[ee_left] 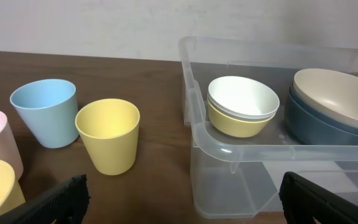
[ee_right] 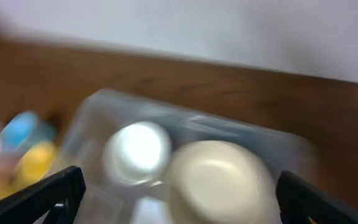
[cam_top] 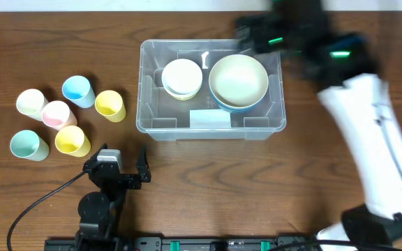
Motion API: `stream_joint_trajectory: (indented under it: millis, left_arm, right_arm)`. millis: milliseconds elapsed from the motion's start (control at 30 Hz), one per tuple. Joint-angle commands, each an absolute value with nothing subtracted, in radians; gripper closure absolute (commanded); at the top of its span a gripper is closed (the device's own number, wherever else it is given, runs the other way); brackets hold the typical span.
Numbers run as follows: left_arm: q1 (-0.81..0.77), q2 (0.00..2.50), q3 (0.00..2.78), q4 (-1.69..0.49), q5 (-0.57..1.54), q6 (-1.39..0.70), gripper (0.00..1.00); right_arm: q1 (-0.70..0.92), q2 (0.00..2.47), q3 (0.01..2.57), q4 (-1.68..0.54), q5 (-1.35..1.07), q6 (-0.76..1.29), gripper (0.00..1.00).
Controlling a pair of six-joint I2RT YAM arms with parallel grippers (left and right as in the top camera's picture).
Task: Pack container
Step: 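Release the bowl and retract the right arm to the right side, then reach the left gripper to the yellow cup and grasp its rim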
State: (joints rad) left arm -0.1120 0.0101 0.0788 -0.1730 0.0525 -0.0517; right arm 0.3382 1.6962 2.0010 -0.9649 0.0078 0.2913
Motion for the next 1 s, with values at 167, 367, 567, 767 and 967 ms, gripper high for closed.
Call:
stream_joint_trajectory:
  millis: [167,367,567,767,967]
  left_arm:
    - [-0.108,0.004,0.062,-0.204,0.06,-0.049,0.02]
    - [-0.108,0.004,0.062,-0.204,0.06,-0.049,0.02]
    - [-0.108,0.004,0.062,-0.2,0.068,-0.07,0.02]
    - [-0.108,0.017,0.195,-0.262,0.174,-0.102,0.02]
    - [-0.108,0.254,0.627,-0.578,0.056,-0.106,0.02]
  right_arm:
    - [-0.072,1.71,2.0,-1.142,0.157,0.506,0.01]
    - [-0.27,1.757,2.0,-1.199,0.133,0.509,0.01]
    - [-0.363,1.773,2.0,-1.204,0.116,0.508,0.01]
    - [-0.377,1.773,2.0,-1.207,0.116,0.508,0.01]
    - [-0.377,1.773,2.0,-1.208,0.116,0.508,0.01]
